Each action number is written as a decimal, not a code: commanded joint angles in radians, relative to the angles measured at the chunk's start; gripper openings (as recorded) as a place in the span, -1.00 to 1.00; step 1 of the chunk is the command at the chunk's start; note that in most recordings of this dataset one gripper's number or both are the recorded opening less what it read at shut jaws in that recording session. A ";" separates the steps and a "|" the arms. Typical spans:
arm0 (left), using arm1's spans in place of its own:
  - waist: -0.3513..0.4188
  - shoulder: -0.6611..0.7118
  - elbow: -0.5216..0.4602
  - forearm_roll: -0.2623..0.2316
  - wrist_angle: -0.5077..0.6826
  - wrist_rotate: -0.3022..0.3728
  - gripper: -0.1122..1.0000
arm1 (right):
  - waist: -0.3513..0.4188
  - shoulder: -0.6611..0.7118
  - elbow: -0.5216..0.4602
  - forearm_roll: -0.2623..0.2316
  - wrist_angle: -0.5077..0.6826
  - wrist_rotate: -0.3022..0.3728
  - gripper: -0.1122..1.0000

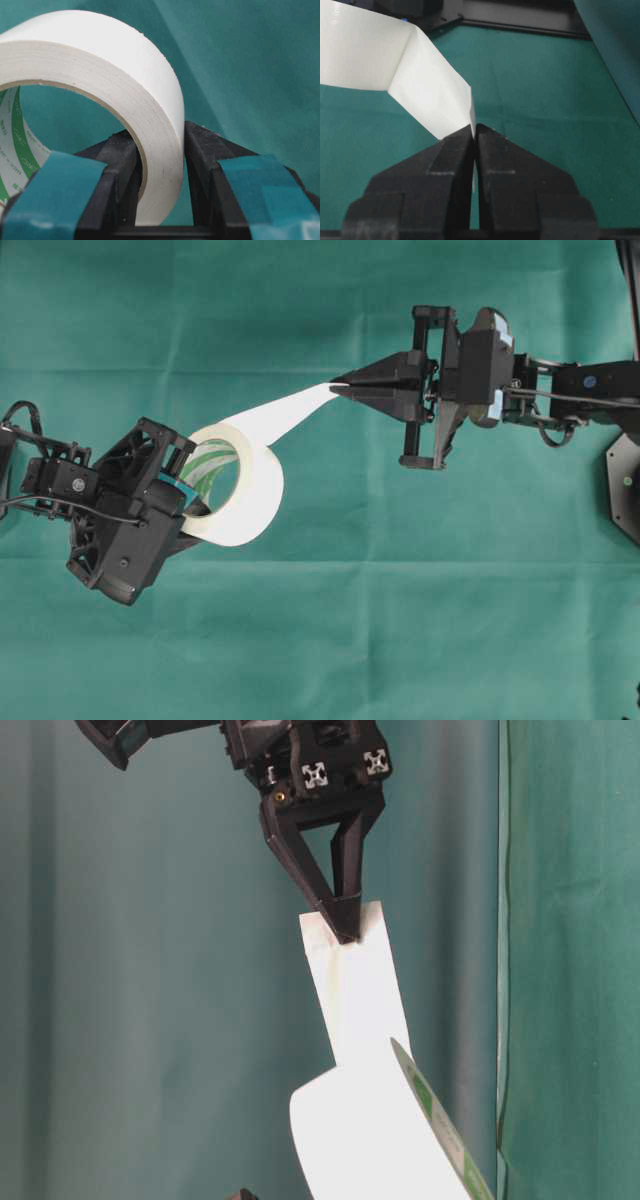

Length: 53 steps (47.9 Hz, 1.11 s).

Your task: Peel off the duct tape with your right arm.

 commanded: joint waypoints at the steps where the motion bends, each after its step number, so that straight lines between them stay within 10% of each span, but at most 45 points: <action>1: -0.003 -0.014 -0.011 -0.006 -0.003 -0.006 -0.40 | 0.000 -0.023 -0.006 0.003 -0.002 0.002 -0.97; 43: 0.008 -0.012 -0.006 -0.006 -0.003 -0.006 -0.40 | 0.008 -0.025 -0.017 0.003 -0.002 0.003 -0.96; 53: 0.008 -0.014 -0.006 -0.006 -0.003 -0.006 -0.42 | 0.008 -0.025 -0.018 0.003 -0.008 0.003 -0.52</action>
